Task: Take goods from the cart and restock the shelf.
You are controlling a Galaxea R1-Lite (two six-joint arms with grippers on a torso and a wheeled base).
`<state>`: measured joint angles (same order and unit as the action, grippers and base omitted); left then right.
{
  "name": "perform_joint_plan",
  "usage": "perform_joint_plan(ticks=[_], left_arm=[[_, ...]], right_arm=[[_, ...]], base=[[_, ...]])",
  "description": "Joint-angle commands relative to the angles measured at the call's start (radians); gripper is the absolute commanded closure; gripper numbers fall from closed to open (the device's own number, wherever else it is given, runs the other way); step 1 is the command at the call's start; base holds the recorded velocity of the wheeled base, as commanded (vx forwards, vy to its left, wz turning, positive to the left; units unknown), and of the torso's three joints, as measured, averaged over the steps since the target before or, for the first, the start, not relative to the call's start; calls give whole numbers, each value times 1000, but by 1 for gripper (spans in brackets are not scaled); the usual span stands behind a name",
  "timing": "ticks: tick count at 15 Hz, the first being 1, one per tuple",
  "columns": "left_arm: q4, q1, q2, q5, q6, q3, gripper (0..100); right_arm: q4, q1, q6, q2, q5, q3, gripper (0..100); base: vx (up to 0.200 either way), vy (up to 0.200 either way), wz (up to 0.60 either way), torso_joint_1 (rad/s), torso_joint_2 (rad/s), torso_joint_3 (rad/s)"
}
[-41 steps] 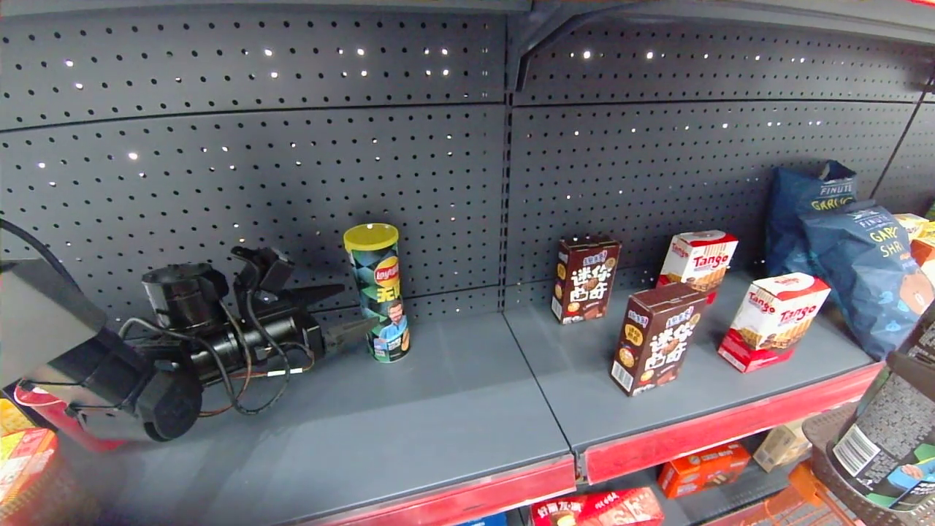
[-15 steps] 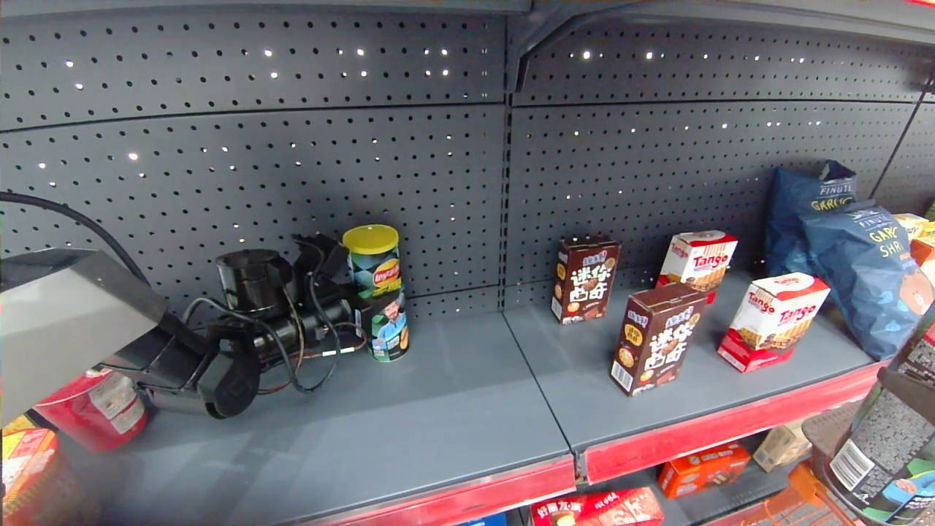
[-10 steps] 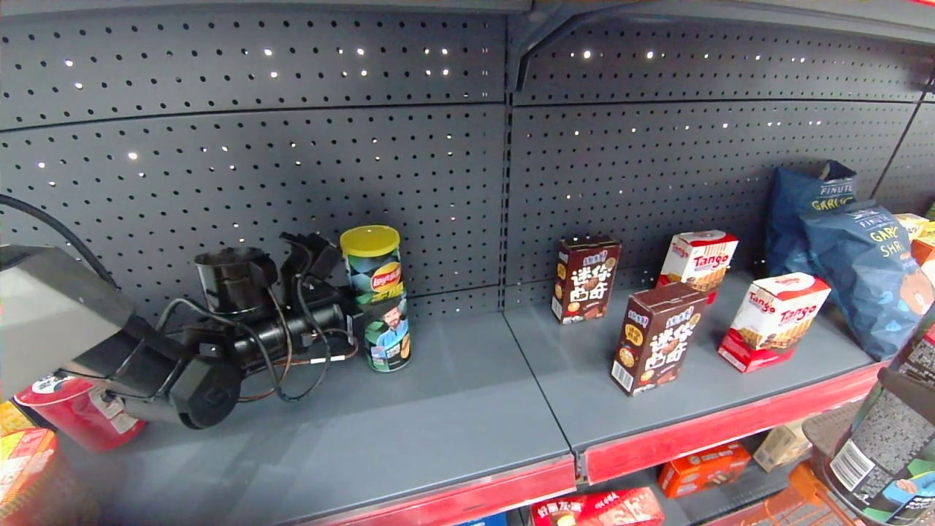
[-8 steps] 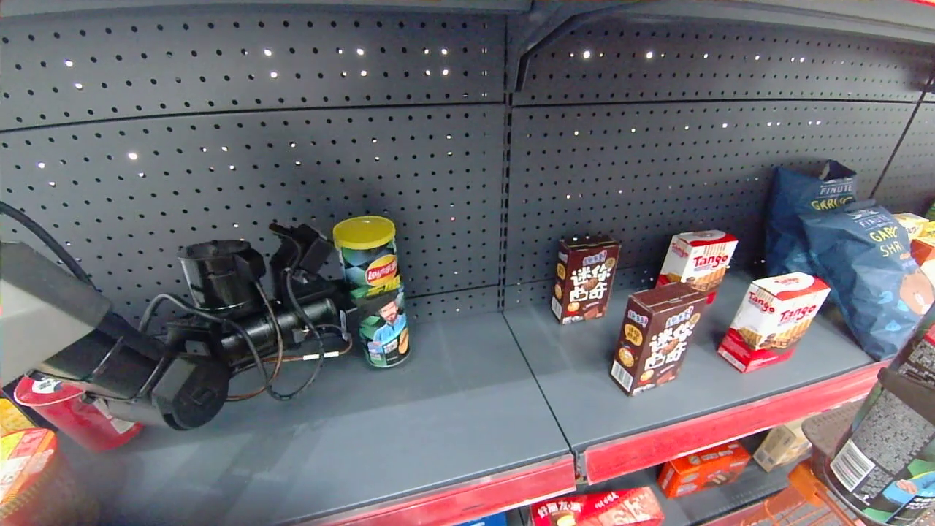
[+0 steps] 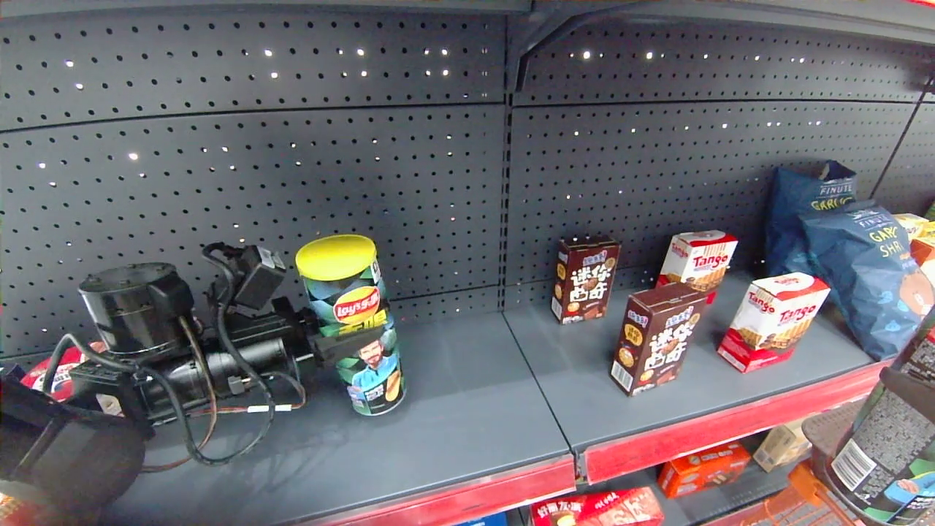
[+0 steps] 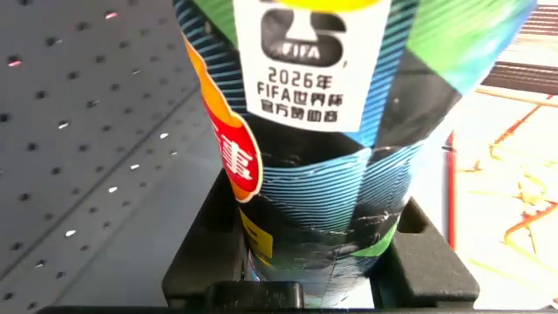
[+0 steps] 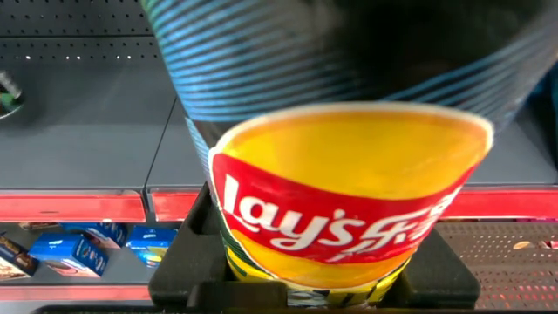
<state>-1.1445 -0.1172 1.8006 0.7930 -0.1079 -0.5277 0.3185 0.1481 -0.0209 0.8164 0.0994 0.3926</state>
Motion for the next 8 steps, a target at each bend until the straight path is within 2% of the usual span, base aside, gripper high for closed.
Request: perform_joint_plan(ticks=[1, 2, 3, 5, 8], left_arm=[[-41, 14, -50, 32, 11, 72, 100], [-60, 16, -60, 68, 28, 100, 100], [-67, 18, -64, 77, 31, 113, 100], [-77, 30, -70, 81, 31, 147, 100], [-77, 33, -70, 140, 28, 186, 100]], right_arm=[[1, -1, 1, -10, 0, 0, 100], [1, -1, 1, -11, 0, 0, 100], [1, -1, 1, -11, 0, -1, 100], [1, -1, 1, -14, 0, -9, 100], [1, -2, 1, -16, 0, -15, 100]], base=[[0, 0, 0, 0, 0, 0], [0, 0, 0, 0, 0, 0], [0, 0, 0, 0, 0, 0], [0, 0, 0, 0, 0, 0], [0, 0, 0, 0, 0, 0]])
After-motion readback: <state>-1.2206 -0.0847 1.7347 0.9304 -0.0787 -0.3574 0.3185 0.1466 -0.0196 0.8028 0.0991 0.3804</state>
